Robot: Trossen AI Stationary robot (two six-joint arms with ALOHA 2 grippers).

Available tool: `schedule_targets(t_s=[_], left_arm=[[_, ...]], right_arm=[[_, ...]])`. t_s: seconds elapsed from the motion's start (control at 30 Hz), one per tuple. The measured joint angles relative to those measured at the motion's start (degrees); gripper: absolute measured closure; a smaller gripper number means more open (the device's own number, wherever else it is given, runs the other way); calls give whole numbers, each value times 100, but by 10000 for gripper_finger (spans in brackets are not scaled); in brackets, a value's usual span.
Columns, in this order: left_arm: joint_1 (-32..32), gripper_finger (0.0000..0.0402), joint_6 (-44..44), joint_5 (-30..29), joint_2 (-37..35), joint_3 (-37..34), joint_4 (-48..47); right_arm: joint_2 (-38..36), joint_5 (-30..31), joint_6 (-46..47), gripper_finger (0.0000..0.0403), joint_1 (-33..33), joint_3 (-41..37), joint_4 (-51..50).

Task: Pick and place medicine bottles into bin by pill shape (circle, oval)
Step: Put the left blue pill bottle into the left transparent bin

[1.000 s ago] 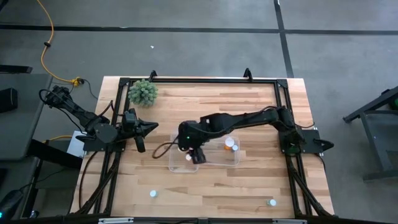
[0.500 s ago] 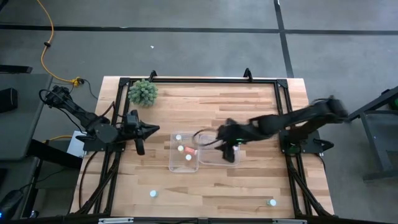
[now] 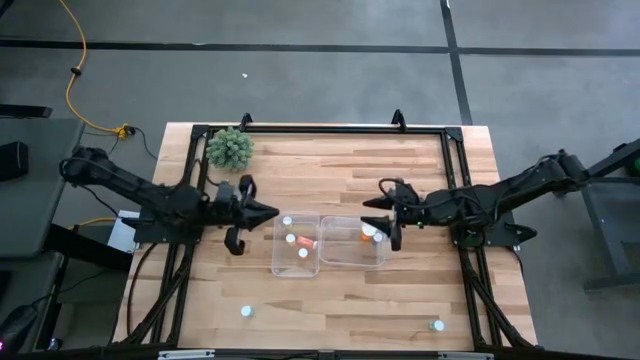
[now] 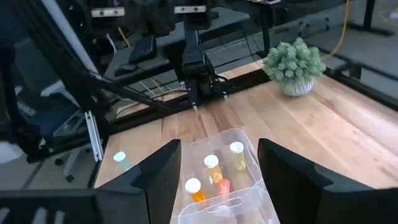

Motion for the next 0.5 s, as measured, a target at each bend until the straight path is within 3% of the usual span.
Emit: schedule_targets(t_s=[0.17, 0.5], left_arm=[[306, 401, 36, 570, 417, -2, 975], [355, 401, 37, 588, 494, -2, 1068]], right_arm=[[11, -163, -485, 196, 2, 6, 133], [13, -190, -387, 197, 2, 9, 141]])
